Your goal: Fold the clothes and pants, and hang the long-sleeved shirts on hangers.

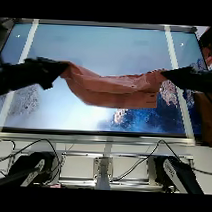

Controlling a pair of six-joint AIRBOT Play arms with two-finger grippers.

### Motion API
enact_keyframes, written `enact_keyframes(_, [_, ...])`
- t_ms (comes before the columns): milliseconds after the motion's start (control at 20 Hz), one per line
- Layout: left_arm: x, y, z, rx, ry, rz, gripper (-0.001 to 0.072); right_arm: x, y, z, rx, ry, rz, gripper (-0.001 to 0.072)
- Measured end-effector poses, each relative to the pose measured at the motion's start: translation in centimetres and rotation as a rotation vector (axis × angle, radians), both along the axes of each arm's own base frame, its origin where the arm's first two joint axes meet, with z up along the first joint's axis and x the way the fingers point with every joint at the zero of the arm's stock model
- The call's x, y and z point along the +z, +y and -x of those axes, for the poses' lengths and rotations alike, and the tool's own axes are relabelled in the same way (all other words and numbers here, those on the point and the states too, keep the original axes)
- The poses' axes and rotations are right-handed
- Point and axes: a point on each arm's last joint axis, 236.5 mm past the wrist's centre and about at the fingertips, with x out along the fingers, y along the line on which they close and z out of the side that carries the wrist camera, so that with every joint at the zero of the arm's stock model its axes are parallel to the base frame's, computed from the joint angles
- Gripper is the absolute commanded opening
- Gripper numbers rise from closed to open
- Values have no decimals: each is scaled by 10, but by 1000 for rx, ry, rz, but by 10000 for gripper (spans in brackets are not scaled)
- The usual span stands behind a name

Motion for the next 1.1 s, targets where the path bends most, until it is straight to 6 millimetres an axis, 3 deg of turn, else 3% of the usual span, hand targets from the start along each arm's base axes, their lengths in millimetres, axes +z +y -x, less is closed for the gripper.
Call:
enact_keyframes(100, [42, 9, 30, 39, -145, 38, 13, 26, 7, 26, -24, -71, -12, 23])
enact_keyframes(200, [64, 16, 54, 67, -201, 85, 13, 43, 12, 44, -54, -115, -31, 23])
enact_keyframes(350, [56, 21, 60, 98, -152, 127, 13, 53, 13, 55, -93, -125, -59, 23])
enact_keyframes(450, [31, 21, 44, 118, -74, 139, 13, 47, 9, 50, -124, -100, -78, 23])
enact_keyframes(550, [-10, 20, 15, 138, 55, 148, 13, 24, 3, 35, -157, -29, -105, 23])
enact_keyframes(700, [-75, 11, -40, 173, 282, 252, 13, -29, -17, -7, -263, 106, -173, 23])
enact_keyframes(850, [-126, -11, -88, 166, 394, 331, 13, -82, -48, -56, -435, 205, -259, 23])
enact_keyframes(1100, [-183, -52, -131, 144, 452, 423, 12, -157, -88, -107, -620, 327, -286, 23])
